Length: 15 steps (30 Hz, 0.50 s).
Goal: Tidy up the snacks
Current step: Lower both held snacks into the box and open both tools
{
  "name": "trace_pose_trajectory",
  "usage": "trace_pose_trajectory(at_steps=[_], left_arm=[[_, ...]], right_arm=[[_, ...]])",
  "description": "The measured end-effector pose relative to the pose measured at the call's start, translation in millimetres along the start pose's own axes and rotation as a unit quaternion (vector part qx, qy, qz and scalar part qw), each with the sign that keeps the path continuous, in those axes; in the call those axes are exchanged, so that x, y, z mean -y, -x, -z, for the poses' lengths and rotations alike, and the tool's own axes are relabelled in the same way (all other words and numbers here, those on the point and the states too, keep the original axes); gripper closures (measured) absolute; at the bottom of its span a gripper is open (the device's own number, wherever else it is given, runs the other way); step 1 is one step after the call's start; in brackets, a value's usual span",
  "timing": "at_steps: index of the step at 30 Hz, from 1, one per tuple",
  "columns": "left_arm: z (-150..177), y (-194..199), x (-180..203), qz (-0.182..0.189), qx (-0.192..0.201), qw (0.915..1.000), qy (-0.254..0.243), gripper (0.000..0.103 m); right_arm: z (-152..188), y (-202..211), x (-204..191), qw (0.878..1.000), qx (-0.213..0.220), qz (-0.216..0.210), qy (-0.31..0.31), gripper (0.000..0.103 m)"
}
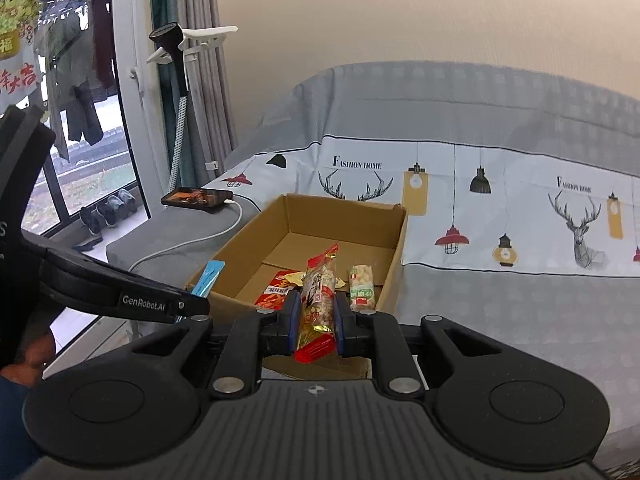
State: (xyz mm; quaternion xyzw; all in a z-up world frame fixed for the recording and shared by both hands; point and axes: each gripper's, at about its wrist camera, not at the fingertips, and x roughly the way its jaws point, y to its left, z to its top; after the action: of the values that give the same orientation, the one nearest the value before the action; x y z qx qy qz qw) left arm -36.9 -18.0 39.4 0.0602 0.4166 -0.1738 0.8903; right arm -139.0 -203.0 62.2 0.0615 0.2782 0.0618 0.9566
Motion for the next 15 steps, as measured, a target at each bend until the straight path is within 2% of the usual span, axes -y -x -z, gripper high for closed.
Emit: trace_pose_trajectory(at_steps=[11, 15], left_arm=[[-10, -4, -8, 0.003, 0.009, 0.9999, 0.003, 0.088], [-18, -12, -13, -0.010, 0.013, 0.9998, -0.005, 0.088]], right_arm=[[-4, -15, -5, 1.000, -0.026, 0.003, 0.011, 0.085], [-7, -26, -2, 0.999, -0.034, -0.003, 0.008, 0.085]])
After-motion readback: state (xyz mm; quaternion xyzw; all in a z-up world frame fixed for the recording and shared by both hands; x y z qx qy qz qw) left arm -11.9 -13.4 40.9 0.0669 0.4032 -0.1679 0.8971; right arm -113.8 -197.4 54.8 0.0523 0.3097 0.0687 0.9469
